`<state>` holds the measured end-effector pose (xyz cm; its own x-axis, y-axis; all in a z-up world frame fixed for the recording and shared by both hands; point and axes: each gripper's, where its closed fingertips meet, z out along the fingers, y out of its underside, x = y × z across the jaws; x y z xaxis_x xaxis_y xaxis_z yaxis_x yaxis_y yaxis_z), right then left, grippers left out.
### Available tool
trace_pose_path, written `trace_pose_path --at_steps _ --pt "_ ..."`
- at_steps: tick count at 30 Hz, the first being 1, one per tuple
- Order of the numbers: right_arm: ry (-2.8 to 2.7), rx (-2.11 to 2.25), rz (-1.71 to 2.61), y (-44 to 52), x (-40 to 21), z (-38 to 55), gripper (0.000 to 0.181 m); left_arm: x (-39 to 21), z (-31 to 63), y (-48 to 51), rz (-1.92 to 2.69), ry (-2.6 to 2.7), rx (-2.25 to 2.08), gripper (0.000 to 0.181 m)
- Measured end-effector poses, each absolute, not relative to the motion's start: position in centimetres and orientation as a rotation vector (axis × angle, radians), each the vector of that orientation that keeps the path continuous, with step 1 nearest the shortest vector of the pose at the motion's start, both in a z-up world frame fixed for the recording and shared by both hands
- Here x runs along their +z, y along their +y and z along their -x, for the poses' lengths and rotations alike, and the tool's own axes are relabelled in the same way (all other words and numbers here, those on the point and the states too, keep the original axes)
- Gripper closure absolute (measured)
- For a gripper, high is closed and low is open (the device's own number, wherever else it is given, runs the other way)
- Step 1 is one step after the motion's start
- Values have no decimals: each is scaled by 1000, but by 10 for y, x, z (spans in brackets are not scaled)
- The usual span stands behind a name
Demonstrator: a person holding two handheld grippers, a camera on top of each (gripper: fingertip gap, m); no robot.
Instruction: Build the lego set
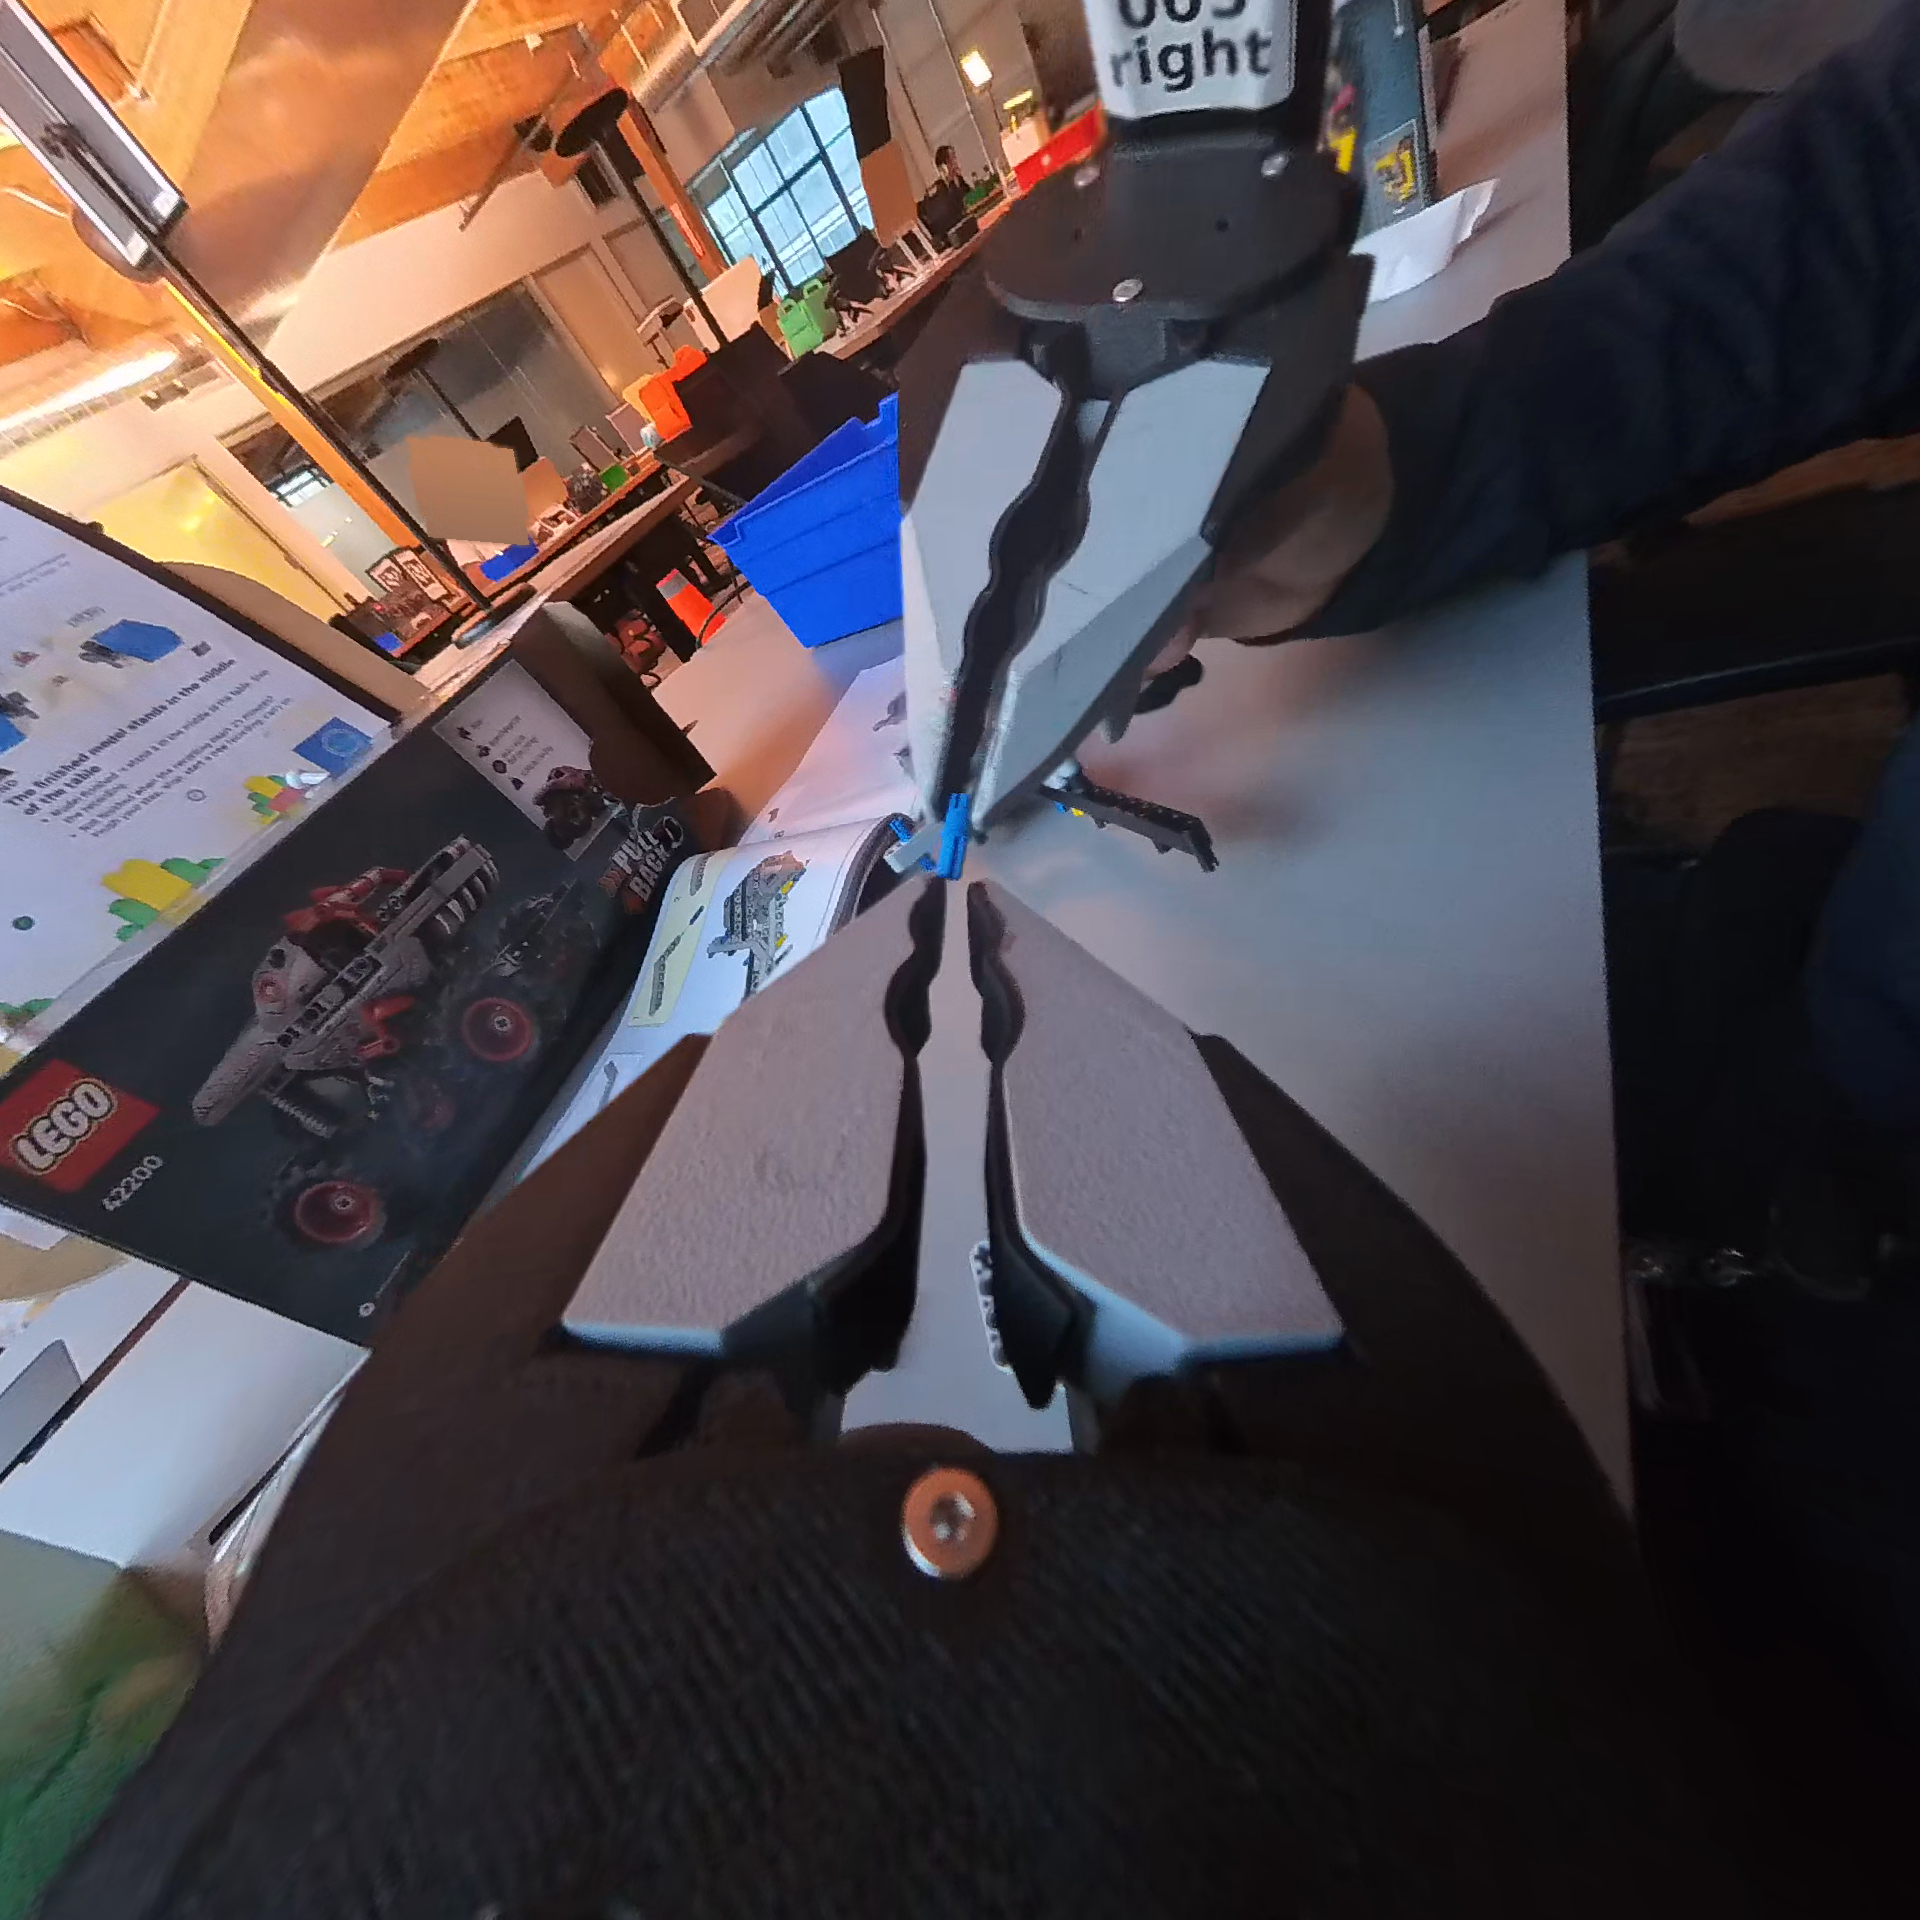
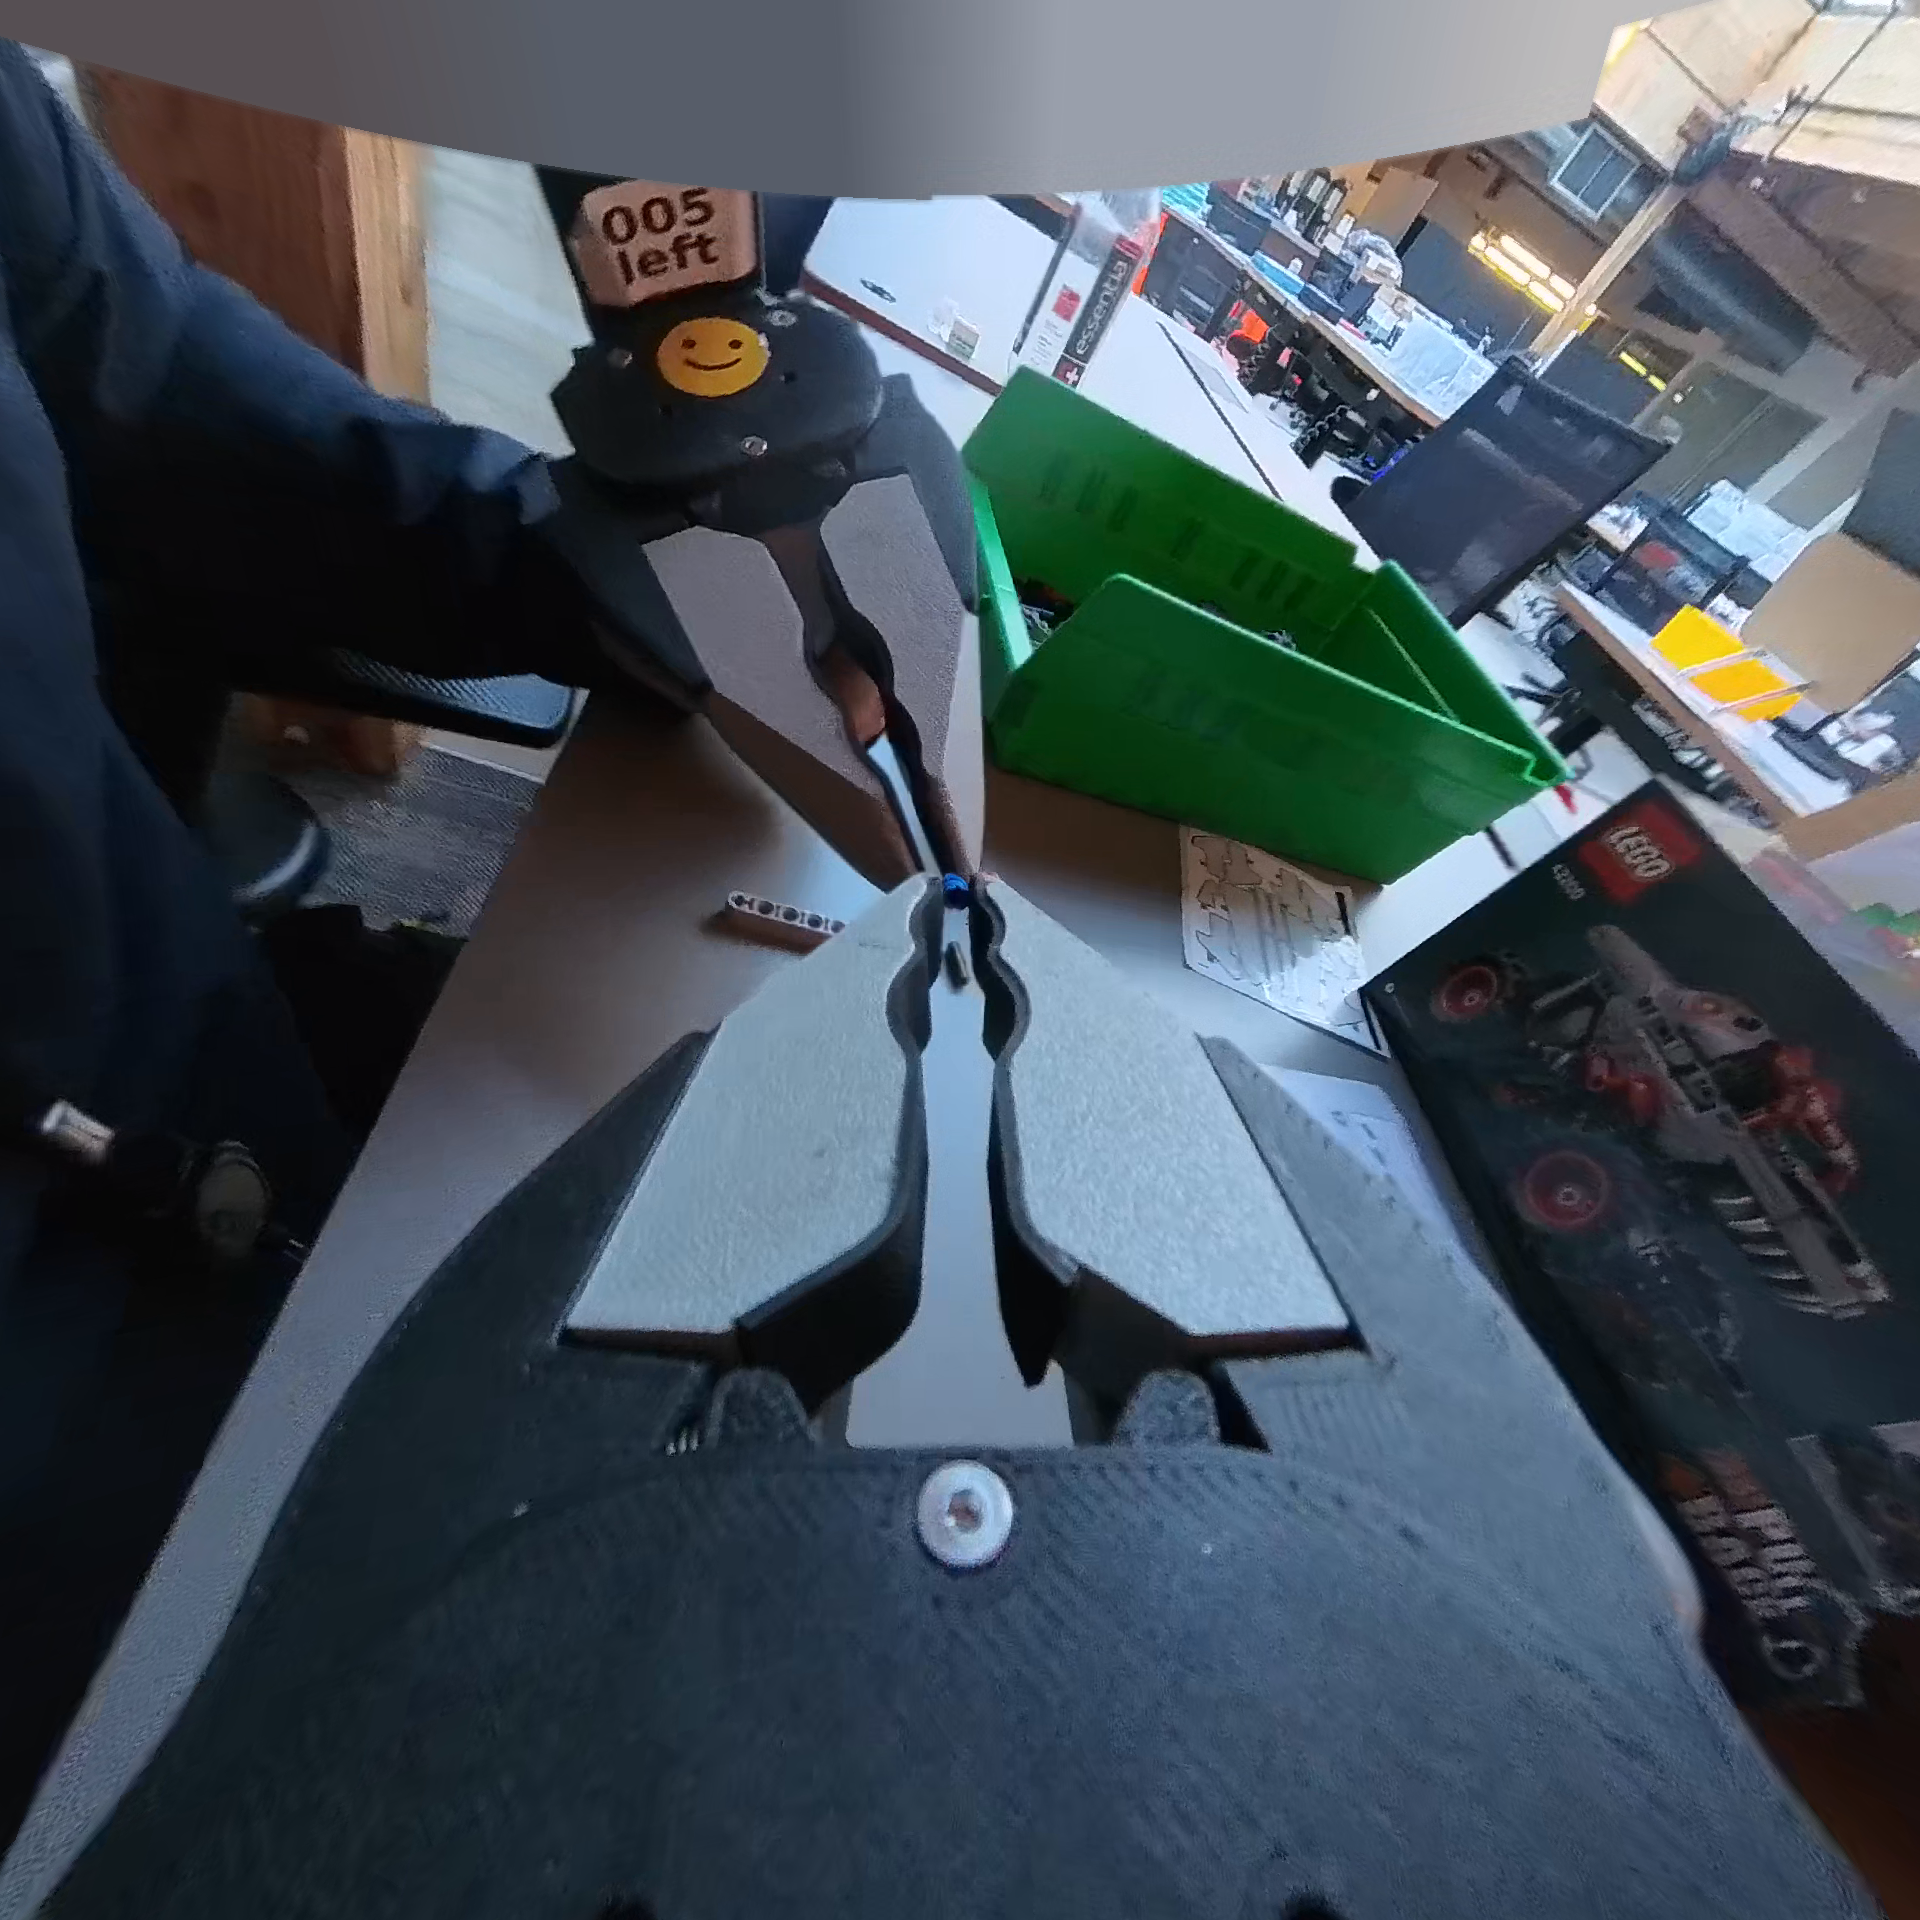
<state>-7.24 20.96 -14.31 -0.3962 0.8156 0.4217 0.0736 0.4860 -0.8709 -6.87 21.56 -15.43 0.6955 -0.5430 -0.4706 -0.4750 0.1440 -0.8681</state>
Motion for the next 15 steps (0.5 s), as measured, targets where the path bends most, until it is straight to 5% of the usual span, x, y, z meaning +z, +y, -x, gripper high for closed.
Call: trace_pose_path --at_steps 15 --pt "-1848 747 577 206 -155 70 178 -164 64 215 1512 932 -62 178"
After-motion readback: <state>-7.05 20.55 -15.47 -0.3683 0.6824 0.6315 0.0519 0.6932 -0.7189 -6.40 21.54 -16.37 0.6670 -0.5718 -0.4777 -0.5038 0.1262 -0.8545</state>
